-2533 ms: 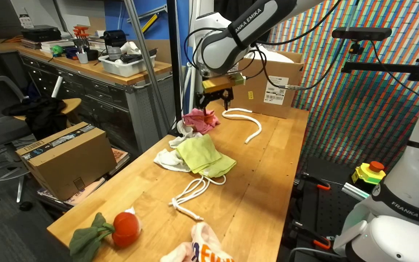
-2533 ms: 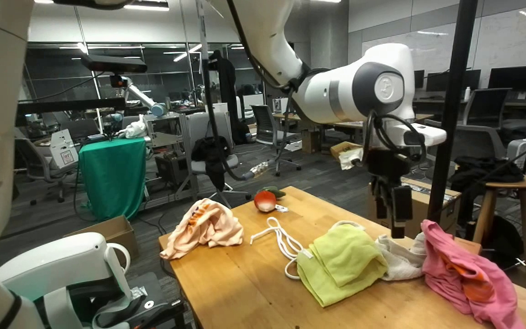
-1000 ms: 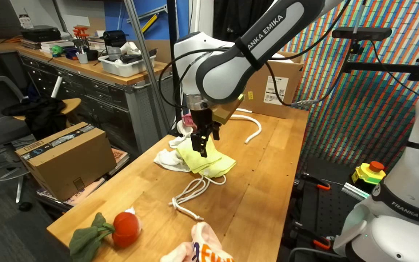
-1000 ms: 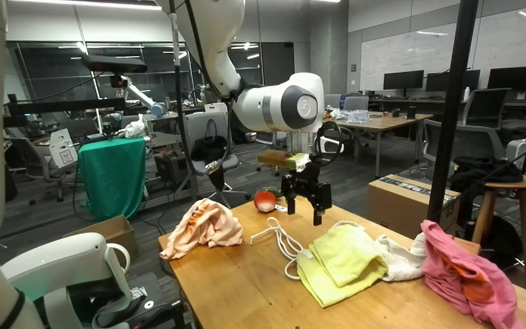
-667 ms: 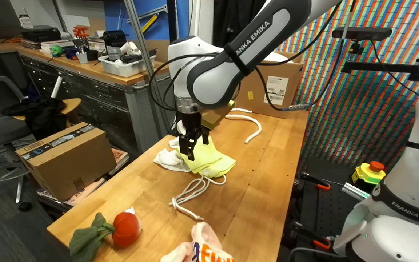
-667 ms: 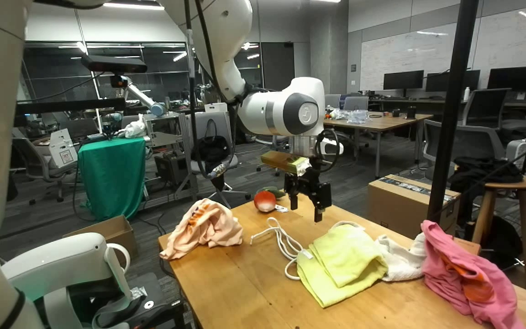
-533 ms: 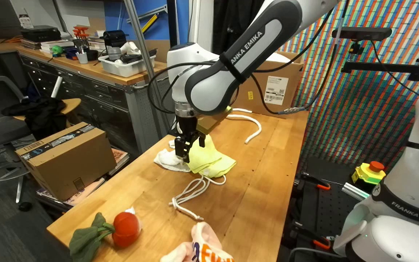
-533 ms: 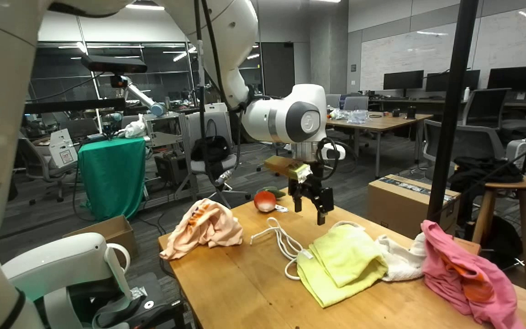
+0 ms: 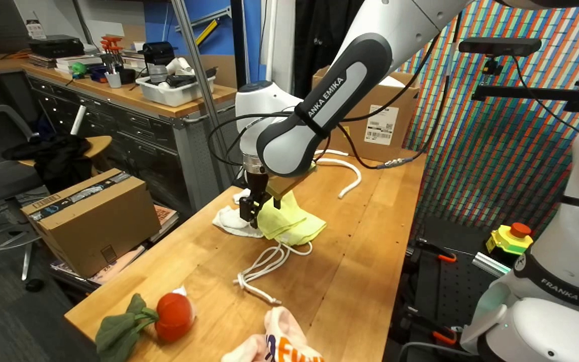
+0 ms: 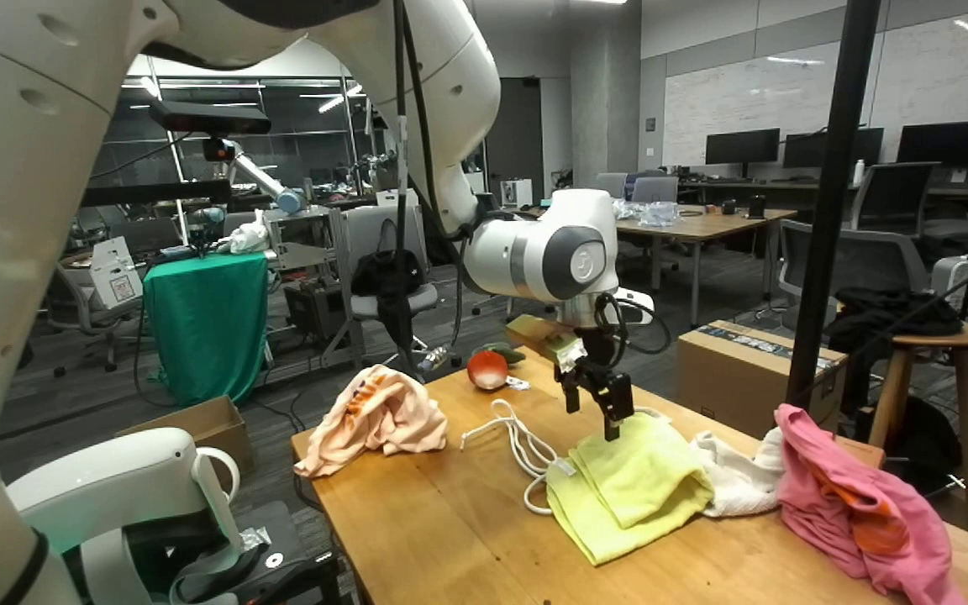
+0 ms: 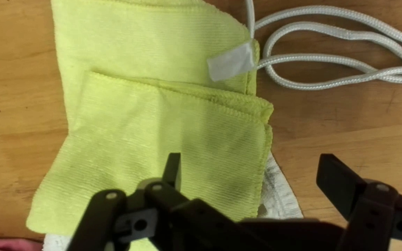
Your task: Move the white rope to the right, move the radish to the left, move the peach shirt to the left, move the pink shirt to the right, move the yellow towel to the right, move the white towel forwards
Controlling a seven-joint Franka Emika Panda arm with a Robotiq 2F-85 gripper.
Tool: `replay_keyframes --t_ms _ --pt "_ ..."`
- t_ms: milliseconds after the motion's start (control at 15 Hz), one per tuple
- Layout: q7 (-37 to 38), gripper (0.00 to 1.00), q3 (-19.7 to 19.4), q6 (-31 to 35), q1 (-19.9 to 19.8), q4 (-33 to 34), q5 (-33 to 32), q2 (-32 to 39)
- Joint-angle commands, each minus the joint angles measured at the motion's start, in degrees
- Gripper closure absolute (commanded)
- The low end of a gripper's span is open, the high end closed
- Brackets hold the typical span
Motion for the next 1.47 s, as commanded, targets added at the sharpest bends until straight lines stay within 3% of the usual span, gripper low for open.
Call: replay_keyframes --t_ms 0,467,1067,1133,1400 --pt "2.68 0.0 -2.57 2.45 2.0 0.69 -1.78 0.99" --pt "8.78 0.0 -6.72 8.41 4.97 0.34 -4.1 3.01" --pt "13.12 0.01 -10.68 9.35 8.31 0.22 -6.33 4.53" --pt "13.44 0.17 -10.9 9.33 8.47 0.22 -6.54 4.55" --pt "14.81 0.47 -11.5 9.13 8.85 0.14 -7.61 4.41"
